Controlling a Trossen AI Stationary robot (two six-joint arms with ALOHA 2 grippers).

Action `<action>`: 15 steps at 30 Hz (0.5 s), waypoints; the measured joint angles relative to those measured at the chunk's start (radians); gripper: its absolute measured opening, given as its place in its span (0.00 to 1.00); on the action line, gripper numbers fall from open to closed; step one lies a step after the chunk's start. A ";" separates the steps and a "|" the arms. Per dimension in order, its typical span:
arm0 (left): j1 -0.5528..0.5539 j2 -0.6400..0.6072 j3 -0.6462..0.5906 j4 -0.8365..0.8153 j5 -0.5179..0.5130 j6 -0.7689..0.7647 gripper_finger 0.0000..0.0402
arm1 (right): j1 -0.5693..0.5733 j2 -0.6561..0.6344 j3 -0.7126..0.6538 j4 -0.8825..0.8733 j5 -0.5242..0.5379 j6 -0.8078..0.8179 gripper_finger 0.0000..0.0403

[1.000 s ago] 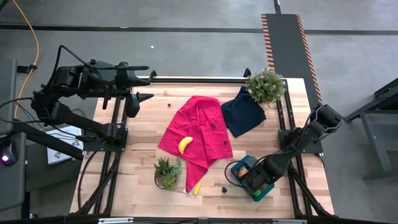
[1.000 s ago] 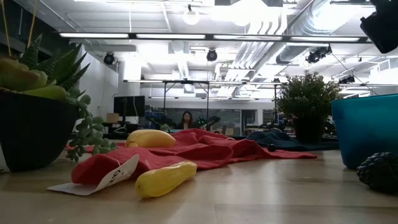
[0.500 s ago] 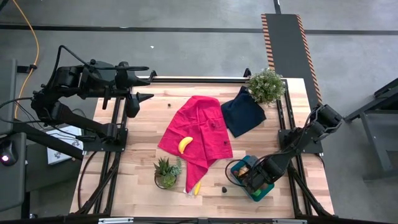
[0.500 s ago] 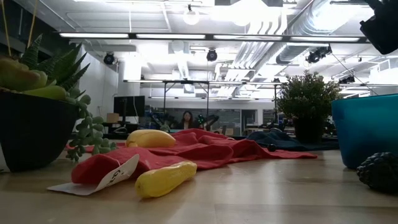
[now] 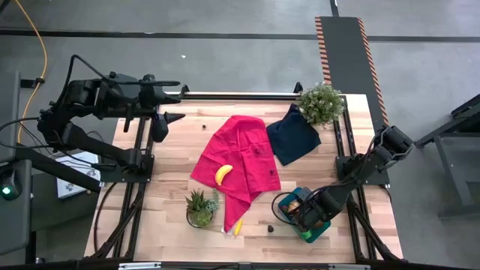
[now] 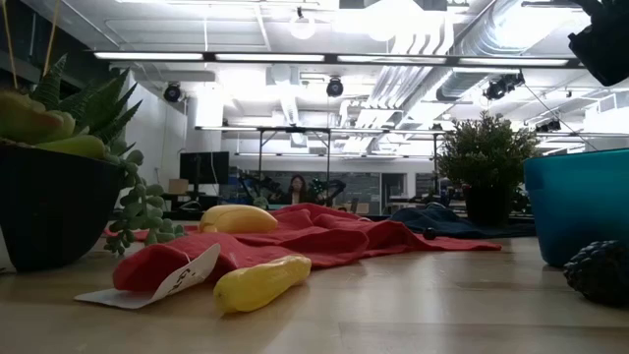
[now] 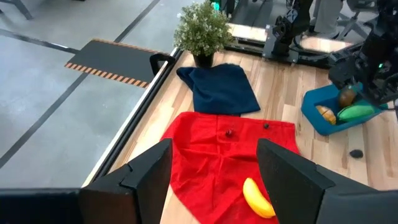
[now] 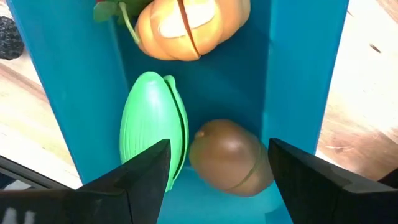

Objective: Pick and placing Produce into tupperware
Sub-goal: Put the top blueberry into the blue bin

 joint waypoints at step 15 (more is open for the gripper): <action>0.000 -0.109 -0.063 -0.067 0.039 -0.088 0.55 | -0.052 -0.154 0.000 0.092 0.221 -0.020 0.65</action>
